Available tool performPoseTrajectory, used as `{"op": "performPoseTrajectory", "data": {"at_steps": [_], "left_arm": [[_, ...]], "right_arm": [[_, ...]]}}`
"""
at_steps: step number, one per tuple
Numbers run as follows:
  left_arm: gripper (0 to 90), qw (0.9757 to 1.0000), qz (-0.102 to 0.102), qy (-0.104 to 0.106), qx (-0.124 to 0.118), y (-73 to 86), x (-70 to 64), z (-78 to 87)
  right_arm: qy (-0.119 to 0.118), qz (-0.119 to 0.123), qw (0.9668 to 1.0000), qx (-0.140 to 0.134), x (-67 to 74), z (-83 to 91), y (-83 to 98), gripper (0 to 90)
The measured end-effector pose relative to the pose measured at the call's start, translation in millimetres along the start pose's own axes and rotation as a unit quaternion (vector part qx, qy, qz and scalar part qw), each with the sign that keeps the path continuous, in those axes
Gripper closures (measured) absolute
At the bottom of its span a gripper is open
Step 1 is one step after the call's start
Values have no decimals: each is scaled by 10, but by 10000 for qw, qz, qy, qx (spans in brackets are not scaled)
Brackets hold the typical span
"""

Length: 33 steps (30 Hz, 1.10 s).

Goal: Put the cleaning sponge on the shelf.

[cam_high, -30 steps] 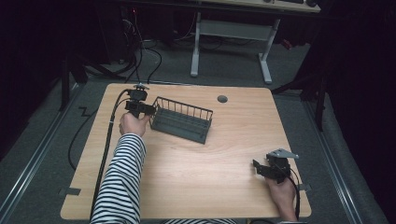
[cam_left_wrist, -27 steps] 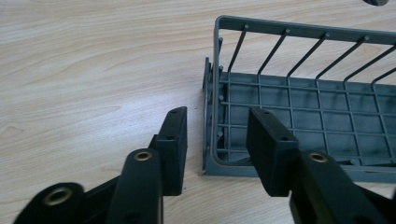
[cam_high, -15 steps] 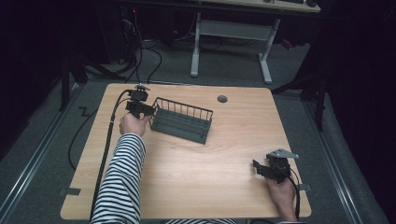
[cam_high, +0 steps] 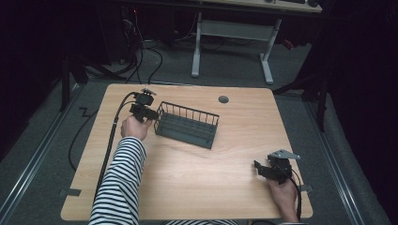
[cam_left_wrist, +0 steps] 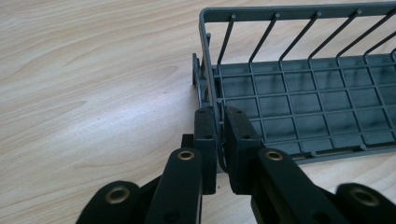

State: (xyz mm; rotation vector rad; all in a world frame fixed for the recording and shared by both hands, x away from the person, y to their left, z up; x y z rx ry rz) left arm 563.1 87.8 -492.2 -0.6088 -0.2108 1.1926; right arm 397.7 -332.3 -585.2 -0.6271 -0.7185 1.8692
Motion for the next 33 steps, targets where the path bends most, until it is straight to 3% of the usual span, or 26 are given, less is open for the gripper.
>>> {"op": "performPoseTrajectory", "data": {"at_steps": [6,14,24,29,33], "left_arm": [[848,9999,-133,85,67,49,-105,18],[855,9995,-142,268,102,169,-260,68],[852,9996,-77,251,117,293,-414,126],[849,9991,-10,420,87,362,-530,140],[846,9990,-30,442,97,412,-598,164]], "right_arm": [[-1,6,10000,-2,0,0,0,334],[-3,0,10000,-1,0,0,0,333],[-4,1,10000,0,0,0,0,332],[-5,2,10000,-1,1,0,0,331],[-7,5,10000,0,1,0,0,330]]}}
Point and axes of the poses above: each handheld gripper's, and its own axes: z roughly backward along the jaws, y roughly out of its underside, x roughly to its left, the point moved 8 cm from there along -z, roughly forward along the jaws, and after that the axes turned 7 degrees about z, right-handed, at the moved point
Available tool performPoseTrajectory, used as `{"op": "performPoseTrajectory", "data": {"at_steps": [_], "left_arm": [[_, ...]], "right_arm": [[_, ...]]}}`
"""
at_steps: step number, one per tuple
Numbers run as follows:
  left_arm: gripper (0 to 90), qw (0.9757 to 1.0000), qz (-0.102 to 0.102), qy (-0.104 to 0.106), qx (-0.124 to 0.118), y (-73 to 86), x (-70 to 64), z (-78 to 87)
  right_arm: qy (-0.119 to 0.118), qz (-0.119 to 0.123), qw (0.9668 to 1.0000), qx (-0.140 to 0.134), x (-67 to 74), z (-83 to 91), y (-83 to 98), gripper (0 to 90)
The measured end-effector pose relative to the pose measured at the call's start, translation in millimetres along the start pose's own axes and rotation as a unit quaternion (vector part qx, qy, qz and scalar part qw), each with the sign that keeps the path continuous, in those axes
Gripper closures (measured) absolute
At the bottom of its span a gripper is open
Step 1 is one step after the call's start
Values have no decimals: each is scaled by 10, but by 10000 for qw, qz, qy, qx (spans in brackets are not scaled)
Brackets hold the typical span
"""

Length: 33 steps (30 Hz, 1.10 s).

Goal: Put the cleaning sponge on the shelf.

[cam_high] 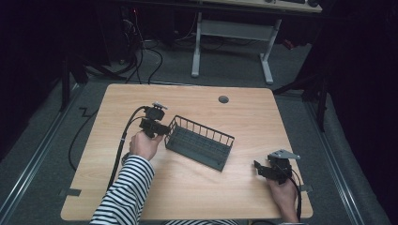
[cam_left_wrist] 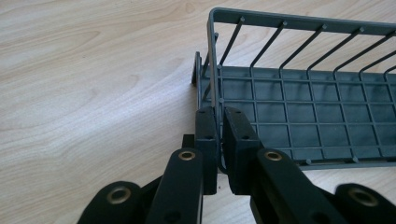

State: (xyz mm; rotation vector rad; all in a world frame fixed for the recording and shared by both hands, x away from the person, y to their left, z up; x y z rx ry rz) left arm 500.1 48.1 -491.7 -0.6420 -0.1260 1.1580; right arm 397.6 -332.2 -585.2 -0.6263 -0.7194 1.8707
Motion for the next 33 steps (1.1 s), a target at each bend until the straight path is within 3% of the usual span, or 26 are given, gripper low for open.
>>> {"op": "performPoseTrajectory", "data": {"at_steps": [5,10,15,33], "left_arm": [[839,9997,116,194,-42,72,-87,12],[836,9998,62,152,-93,148,-176,38],[831,9996,46,255,-129,212,-271,49],[796,9990,42,395,-221,269,-343,42]], "right_arm": [[-1,1,10000,1,0,0,0,330],[-3,-1,10000,0,0,0,0,329],[-6,0,10000,0,-1,0,0,328],[-2,2,10000,1,0,0,0,328]]}}
Point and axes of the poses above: each handheld gripper's, and its own axes: z roughly backward along the jaws, y roughly out of its underside, x roughly to its left, the point moved 8 cm from there along -z, roughly forward along the jaws, and after that the axes turned 7 degrees about z, right-handed, at the moved point
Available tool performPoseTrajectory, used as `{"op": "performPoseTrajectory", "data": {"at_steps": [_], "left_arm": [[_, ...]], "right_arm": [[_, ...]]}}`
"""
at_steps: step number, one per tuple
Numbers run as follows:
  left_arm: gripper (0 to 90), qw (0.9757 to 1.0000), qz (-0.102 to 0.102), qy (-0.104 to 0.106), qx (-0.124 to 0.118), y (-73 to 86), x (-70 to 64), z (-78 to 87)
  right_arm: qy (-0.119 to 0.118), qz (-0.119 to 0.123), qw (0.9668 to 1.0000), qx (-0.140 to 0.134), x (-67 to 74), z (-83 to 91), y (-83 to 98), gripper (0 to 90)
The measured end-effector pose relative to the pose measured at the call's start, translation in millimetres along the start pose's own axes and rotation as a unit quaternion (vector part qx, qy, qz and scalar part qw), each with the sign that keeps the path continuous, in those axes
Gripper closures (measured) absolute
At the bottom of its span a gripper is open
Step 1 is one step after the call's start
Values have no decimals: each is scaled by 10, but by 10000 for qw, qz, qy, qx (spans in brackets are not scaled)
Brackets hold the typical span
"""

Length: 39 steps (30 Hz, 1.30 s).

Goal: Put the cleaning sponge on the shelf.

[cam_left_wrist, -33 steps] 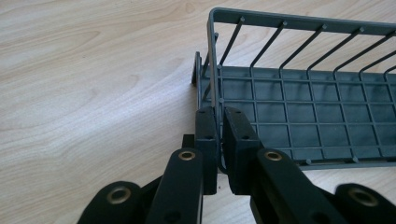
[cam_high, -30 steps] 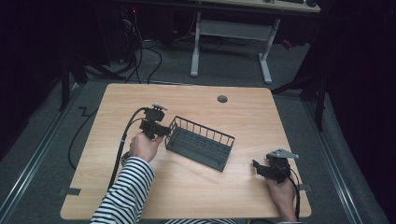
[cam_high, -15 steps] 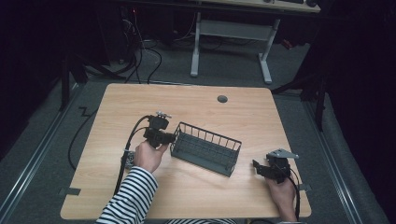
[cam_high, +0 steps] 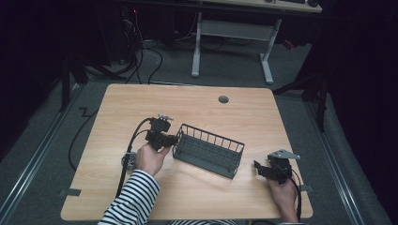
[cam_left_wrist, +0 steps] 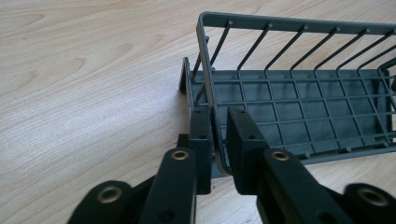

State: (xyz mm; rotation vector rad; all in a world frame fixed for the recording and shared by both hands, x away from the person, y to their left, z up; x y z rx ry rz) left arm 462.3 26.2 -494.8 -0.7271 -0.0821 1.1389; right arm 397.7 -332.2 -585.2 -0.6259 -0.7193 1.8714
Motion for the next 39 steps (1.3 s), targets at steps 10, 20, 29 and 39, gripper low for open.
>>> {"op": "performPoseTrajectory", "data": {"at_steps": [10,20,29,39], "left_arm": [[468,9995,209,101,-226,5,130,142],[340,9973,232,51,-699,64,349,464],[257,9948,149,-283,-970,267,593,672],[175,9932,55,-559,-1020,555,790,685]], "right_arm": [[-1,0,10000,1,0,0,0,328],[0,-1,10000,0,0,0,0,328],[1,-4,10000,-1,0,0,0,328],[1,-4,10000,-2,1,0,0,328]]}}
Point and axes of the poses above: each handheld gripper's, and its own axes: z roughly backward along the jaws, y roughly out of its underside, x roughly to its left, the point moved 8 cm from there along -z, roughly forward along the jaws, and after that the axes turned 7 degrees about z, right-handed, at the moved point
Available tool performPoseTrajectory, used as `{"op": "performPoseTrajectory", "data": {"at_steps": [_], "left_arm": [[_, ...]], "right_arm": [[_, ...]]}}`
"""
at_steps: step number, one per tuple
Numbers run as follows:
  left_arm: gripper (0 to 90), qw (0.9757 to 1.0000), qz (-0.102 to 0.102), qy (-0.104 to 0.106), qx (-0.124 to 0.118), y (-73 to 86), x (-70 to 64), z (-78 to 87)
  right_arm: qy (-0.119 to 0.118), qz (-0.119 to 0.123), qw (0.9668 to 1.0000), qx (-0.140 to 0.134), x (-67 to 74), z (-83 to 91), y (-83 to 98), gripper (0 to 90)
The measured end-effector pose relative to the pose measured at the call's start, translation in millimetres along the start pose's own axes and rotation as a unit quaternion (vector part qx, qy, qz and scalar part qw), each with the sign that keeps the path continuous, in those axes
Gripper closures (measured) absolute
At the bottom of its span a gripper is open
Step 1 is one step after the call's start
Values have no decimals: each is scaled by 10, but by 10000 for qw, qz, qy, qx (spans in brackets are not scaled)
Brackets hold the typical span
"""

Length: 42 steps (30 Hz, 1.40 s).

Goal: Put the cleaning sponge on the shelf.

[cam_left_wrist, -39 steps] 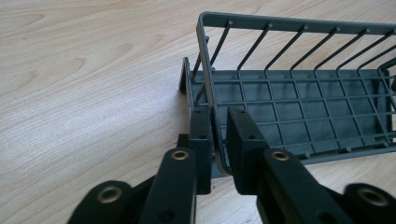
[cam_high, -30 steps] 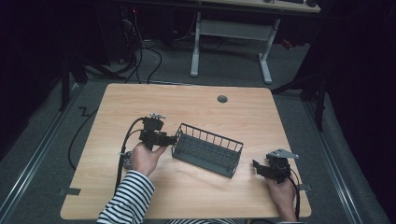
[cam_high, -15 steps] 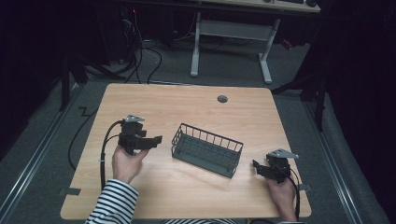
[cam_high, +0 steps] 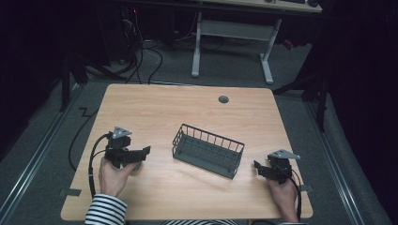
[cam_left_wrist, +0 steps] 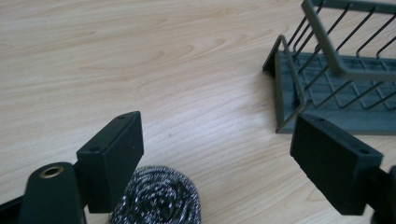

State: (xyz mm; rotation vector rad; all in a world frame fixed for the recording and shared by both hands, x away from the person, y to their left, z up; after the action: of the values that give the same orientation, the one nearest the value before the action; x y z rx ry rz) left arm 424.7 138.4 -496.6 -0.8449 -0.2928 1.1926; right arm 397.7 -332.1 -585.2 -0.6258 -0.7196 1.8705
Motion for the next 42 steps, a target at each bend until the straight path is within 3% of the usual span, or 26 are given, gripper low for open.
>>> {"op": "performPoseTrajectory", "data": {"at_steps": [13,18,25,42], "left_arm": [[147,9995,250,-172,94,398,276,-74],[127,9993,194,-288,151,486,338,-117],[120,9981,274,-458,314,633,455,-246],[187,9959,179,-673,574,729,456,-372]], "right_arm": [[1,4,10000,0,0,0,0,328],[2,1,10000,2,1,0,0,328],[3,2,10000,0,0,0,0,328],[5,-1,10000,1,1,1,0,328]]}}
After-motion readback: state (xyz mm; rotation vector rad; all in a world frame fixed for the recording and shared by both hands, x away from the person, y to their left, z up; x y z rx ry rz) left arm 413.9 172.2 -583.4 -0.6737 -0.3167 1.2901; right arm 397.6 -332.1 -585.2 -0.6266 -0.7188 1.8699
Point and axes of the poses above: each handheld gripper's, and its own axes: z roughly backward along the jaws, y roughly out of its underside, x roughly to its left, the point moved 8 cm from there along -z, roughly forward along the jaws, and after that the axes turned 7 degrees about z, right-handed, at the moved point
